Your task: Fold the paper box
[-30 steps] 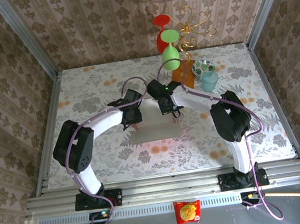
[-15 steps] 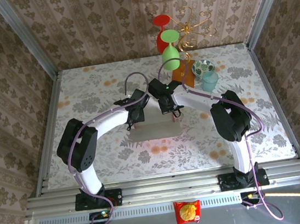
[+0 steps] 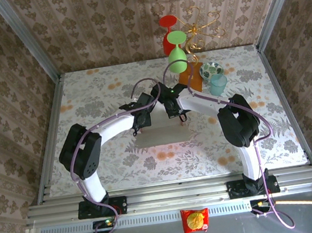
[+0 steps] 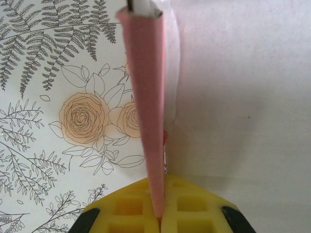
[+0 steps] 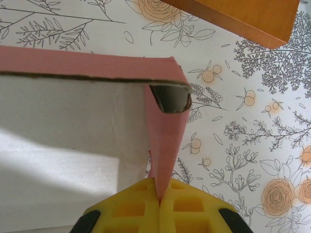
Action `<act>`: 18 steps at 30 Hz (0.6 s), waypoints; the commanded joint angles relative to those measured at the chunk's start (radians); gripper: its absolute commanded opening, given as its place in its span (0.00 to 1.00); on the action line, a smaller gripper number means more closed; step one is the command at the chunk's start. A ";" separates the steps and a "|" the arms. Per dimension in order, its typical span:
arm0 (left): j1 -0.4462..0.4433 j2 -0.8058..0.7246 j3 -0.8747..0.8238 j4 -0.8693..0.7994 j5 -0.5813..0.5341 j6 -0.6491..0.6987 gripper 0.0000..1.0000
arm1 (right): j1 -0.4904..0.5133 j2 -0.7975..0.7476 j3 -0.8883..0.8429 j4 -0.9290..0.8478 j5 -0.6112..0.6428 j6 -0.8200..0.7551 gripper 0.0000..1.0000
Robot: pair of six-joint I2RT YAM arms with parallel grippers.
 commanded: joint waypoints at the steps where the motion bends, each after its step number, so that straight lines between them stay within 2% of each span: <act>1: 0.013 -0.029 0.008 -0.074 -0.071 0.019 0.00 | 0.001 -0.021 -0.023 -0.017 0.041 -0.020 0.00; 5: 0.026 -0.050 -0.008 -0.058 -0.056 0.027 0.00 | -0.005 -0.083 -0.058 0.061 -0.064 -0.056 0.00; 12: 0.045 -0.091 -0.056 -0.005 -0.032 0.085 0.00 | -0.046 -0.192 -0.036 0.057 -0.249 -0.020 0.42; 16: 0.048 -0.105 -0.072 0.007 -0.044 0.096 0.00 | -0.090 -0.255 -0.052 0.073 -0.322 0.066 0.53; 18: 0.048 -0.114 -0.080 0.023 -0.047 0.105 0.00 | -0.119 -0.274 -0.064 0.093 -0.356 0.119 0.56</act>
